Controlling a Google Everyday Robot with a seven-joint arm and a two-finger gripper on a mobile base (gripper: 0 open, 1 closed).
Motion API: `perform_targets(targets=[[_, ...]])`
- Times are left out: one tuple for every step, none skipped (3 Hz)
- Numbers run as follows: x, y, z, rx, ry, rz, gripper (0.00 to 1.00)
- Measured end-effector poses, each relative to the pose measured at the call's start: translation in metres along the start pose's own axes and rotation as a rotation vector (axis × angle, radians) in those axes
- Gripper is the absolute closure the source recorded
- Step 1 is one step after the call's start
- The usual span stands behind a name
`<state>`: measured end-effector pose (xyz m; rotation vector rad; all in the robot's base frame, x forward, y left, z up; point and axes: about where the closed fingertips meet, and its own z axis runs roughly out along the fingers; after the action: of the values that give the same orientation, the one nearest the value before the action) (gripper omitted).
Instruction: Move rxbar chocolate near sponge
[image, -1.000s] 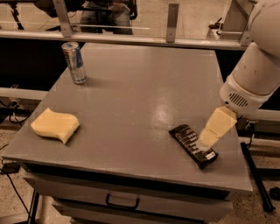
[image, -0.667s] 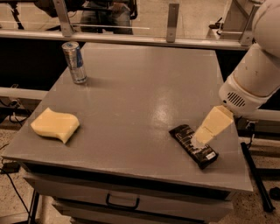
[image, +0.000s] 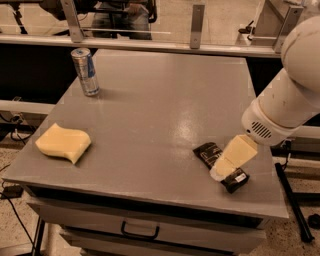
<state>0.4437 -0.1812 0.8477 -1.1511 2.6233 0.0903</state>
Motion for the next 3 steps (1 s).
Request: perform_targets(targets=[[-0.006,0.008,0.011,-0.135,-0.035,-0.068,0.0],[-0.005,0.007,0.01,-0.122,-0.03,-0.062,0.0],[0.003,0.014,0.024,-0.109,-0.082,-0.06,0.0]])
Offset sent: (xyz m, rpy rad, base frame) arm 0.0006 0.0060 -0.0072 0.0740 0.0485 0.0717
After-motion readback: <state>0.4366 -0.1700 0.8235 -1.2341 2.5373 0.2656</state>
